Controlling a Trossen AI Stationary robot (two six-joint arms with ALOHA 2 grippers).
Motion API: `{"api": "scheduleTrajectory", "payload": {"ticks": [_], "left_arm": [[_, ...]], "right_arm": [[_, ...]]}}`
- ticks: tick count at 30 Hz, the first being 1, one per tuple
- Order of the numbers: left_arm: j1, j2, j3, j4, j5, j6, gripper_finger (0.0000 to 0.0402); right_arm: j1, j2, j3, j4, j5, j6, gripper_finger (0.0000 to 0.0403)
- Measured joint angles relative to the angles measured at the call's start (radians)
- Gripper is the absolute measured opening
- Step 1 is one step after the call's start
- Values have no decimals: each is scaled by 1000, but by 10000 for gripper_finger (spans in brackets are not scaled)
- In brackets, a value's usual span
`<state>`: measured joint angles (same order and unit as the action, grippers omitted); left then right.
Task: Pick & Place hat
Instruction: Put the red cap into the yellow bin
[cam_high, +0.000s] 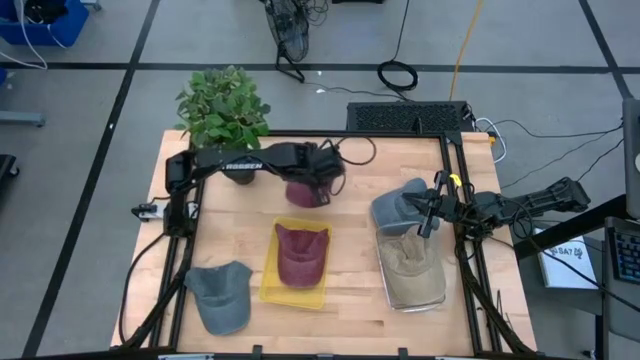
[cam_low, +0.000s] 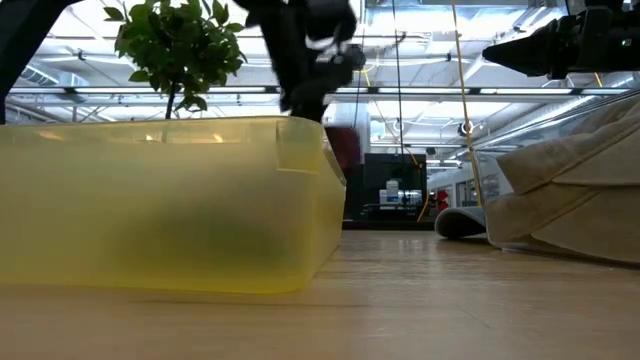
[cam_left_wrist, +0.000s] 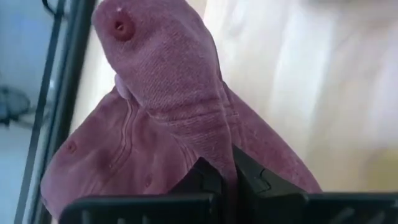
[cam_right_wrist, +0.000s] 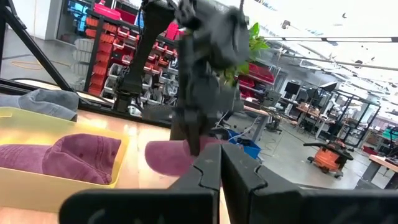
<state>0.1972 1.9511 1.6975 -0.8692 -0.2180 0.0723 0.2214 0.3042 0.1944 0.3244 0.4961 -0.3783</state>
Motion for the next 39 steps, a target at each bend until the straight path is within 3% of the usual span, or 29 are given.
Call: {"api": "scheduleTrajectory", "payload": {"ticks": [7,18,22,29,39], "left_arm": [[-115,0,145,14,38,1,12],[-218,-14,217,-23,-18,-21,10],[-235,-58,222,-70,-33,-143,8],[-319,-114,221,-308,-199,-413,6],[-496,-122,220,-389,-210,-677,9]], "right_arm": [[0,0,0,0,0,-1,0],[0,0,0,-1,0,-1,0],[0,0,0,-1,0,-4,0],[0,0,0,5,-2,-16,0],[0,0,0,8,-3,-33,0]]}}
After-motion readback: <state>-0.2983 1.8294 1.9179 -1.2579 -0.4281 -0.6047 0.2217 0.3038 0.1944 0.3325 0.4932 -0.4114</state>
